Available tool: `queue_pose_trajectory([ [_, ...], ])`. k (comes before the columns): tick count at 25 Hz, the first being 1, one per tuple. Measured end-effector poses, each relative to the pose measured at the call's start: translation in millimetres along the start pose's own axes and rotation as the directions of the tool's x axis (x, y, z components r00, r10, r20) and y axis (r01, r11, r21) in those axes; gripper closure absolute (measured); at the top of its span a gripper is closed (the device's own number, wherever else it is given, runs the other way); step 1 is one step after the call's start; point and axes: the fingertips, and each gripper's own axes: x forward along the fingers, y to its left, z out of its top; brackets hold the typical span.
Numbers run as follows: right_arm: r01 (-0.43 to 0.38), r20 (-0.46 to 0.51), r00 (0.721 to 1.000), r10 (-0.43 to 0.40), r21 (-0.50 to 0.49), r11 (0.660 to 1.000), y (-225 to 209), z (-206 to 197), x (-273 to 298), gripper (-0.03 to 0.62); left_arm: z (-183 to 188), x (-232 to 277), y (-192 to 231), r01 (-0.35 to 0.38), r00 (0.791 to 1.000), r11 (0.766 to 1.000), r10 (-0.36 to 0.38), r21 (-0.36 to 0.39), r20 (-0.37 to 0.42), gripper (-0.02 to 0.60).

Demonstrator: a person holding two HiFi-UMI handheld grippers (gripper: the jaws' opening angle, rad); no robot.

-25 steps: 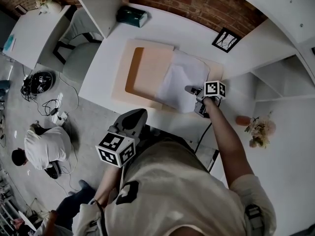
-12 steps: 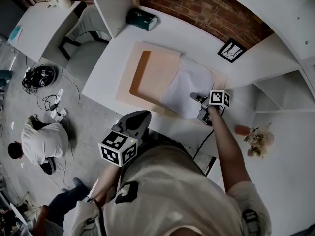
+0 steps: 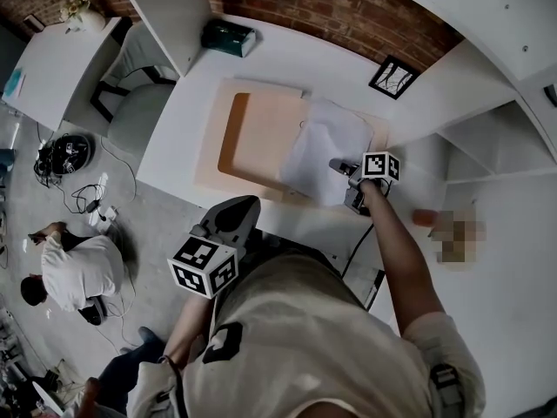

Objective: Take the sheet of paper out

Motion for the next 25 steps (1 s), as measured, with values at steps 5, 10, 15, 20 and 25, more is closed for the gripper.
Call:
queue_pose_trajectory([
  [5,0.013,0.013,1.0,-0.013,0.003,1.0,-5,2,-5,0.566,1,-1,1,-0.007,1.0,1.0,0.007,0.006,0.003,0.565],
  [10,0.035,0.028,0.999,-0.035,0.006,0.999,-10,3,-9,0.566,5,-3,0,-0.003,1.0,1.0,0.003,0.008,0.019,0.565],
  [15,0.066,0.027,0.998,-0.065,-0.014,0.998,-13,3,-10,0.566,4,-6,-1,0.007,1.0,1.0,-0.007,0.012,0.026,0.565],
  [20,0.105,0.039,0.994,-0.106,0.015,0.994,-22,5,-18,0.566,7,-12,3,0.008,0.999,1.0,-0.009,0.013,0.035,0.565],
  [25,0.132,0.061,0.989,-0.133,0.021,0.991,-25,6,-24,0.566,3,-11,2,0.035,0.999,0.999,-0.035,0.012,0.018,0.565],
])
